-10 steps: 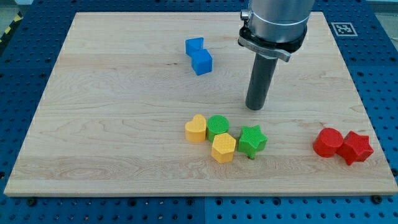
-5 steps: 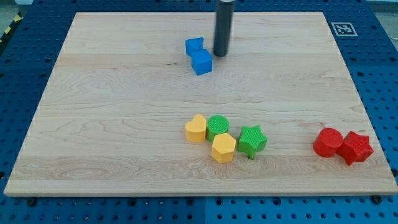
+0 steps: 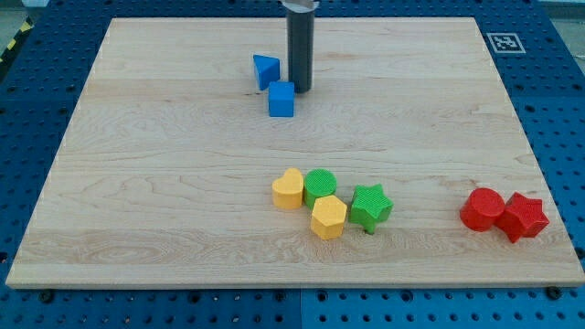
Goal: Move the blue cube to the bottom left side of the board
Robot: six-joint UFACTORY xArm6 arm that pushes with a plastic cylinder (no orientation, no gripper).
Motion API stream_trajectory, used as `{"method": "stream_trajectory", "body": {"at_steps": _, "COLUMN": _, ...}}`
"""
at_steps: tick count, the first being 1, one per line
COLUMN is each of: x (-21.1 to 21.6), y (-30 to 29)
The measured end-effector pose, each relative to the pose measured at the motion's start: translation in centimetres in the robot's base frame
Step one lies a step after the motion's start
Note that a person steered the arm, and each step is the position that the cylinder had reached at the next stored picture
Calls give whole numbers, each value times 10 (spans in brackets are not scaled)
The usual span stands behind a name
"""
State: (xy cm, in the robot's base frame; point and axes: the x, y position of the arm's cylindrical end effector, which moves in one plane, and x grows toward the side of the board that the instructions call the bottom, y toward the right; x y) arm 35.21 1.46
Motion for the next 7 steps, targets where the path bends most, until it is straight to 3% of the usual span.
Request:
{"method": "stream_trajectory", "body": {"at_steps": 3, "x": 40, "y": -100}}
{"method": "stream_trajectory", "body": {"at_steps": 7, "x": 54, "y": -69}}
